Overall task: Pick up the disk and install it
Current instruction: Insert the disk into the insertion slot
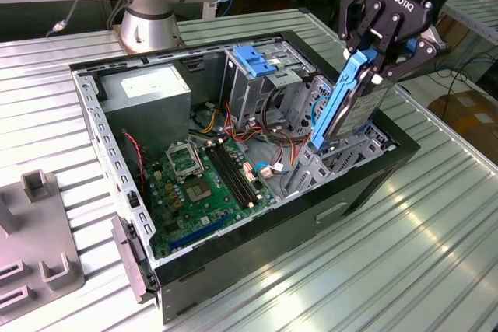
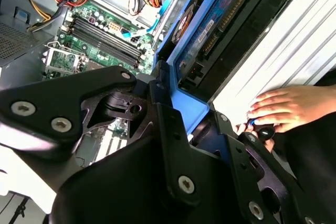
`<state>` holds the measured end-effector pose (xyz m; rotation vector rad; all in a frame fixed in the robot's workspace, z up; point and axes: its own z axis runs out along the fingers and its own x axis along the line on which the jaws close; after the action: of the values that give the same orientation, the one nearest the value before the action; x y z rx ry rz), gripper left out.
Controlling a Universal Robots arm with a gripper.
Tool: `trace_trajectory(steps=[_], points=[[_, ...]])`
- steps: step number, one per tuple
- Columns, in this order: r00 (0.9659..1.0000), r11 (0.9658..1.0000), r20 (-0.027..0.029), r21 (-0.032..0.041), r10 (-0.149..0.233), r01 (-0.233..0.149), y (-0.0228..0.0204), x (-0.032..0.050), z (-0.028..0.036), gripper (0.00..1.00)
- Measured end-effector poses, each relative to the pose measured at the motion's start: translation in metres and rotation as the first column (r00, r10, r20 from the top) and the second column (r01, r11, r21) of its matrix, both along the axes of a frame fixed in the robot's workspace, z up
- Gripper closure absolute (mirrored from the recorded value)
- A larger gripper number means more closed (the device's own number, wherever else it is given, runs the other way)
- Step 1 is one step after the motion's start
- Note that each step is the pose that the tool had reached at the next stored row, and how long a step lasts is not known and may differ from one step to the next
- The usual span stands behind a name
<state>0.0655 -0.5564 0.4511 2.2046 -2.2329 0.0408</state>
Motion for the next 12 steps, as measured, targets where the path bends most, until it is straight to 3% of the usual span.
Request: trace_trajectory(steps=[12], points=[[1.0000, 1.0000, 0.0000, 0.0000, -0.009, 0.009, -0.0002, 0.0002, -0.0084, 0.63]])
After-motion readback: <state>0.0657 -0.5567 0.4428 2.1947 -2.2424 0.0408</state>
